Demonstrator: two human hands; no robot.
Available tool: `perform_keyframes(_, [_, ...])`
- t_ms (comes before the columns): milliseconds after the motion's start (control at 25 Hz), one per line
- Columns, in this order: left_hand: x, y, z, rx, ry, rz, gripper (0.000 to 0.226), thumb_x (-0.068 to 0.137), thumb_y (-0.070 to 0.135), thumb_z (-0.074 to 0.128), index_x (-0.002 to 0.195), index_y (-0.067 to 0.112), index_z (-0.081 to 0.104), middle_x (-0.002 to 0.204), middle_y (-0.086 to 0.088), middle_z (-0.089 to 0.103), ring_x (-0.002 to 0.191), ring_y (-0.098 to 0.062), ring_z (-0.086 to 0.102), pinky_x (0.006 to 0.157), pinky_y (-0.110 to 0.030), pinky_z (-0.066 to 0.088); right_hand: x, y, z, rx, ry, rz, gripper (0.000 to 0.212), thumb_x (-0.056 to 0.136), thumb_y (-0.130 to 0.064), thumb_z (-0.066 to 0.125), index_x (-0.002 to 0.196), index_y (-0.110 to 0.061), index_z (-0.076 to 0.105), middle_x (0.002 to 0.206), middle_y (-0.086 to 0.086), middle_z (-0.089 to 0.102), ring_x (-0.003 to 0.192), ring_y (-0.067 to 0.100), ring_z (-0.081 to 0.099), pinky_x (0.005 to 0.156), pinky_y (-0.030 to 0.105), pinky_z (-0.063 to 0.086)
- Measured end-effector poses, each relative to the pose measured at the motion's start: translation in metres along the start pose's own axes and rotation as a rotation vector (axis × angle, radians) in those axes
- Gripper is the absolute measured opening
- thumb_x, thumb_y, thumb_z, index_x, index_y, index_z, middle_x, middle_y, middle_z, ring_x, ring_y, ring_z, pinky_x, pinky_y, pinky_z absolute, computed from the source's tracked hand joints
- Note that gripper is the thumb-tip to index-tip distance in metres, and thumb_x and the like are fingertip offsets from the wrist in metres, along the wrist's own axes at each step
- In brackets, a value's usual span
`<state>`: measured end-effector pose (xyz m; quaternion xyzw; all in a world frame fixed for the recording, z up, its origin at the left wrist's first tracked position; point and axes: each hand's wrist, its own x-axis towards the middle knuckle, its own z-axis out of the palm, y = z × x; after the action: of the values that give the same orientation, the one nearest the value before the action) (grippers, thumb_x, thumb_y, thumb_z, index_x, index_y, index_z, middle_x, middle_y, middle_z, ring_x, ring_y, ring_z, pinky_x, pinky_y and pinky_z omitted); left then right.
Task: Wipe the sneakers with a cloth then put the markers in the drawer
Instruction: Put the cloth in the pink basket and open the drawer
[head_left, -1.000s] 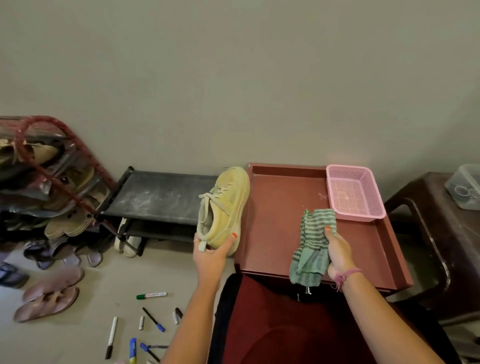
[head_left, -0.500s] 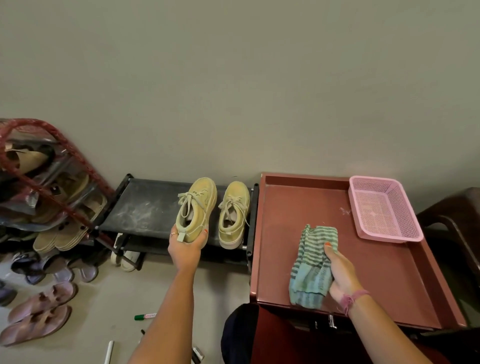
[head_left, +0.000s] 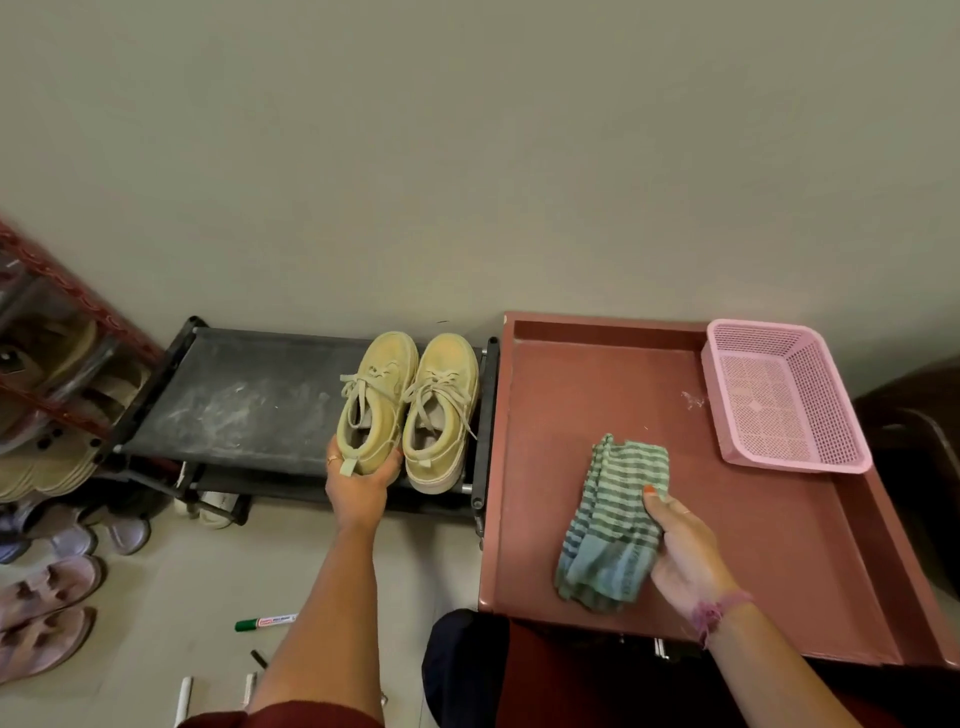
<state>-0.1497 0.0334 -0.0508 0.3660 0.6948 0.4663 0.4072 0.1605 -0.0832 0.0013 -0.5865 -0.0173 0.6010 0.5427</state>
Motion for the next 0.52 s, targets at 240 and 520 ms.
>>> perform_keyframes(240, [0.008, -0.008, -0.007, 0.061, -0.12, -0.027, 0.08, 0.075, 0.016, 0.083, 0.139, 0.025, 0.035, 0.119, 0.003, 0.059, 0.109, -0.017, 0.058, 0.095, -0.035, 0.047, 0.006, 0.004, -0.002, 0.02, 0.016, 0.017, 0.025, 0.096, -0.013, 0.05, 0.115, -0.001, 0.06, 0.108, 0.016, 0.069, 0.097, 0.028, 0.066, 0.081, 0.043, 0.053])
perform_keyframes(520, [-0.004, -0.002, -0.027, 0.297, -0.214, -0.158, 0.086, 0.074, 0.014, 0.083, 0.144, 0.011, 0.032, 0.132, -0.005, 0.052, 0.128, -0.028, 0.048, 0.102, -0.04, 0.042, -0.023, -0.015, -0.002, 0.077, -0.082, -0.007, 0.027, 0.093, -0.016, 0.055, 0.115, -0.002, 0.061, 0.109, 0.016, 0.07, 0.1, 0.027, 0.068, 0.086, 0.042, 0.055])
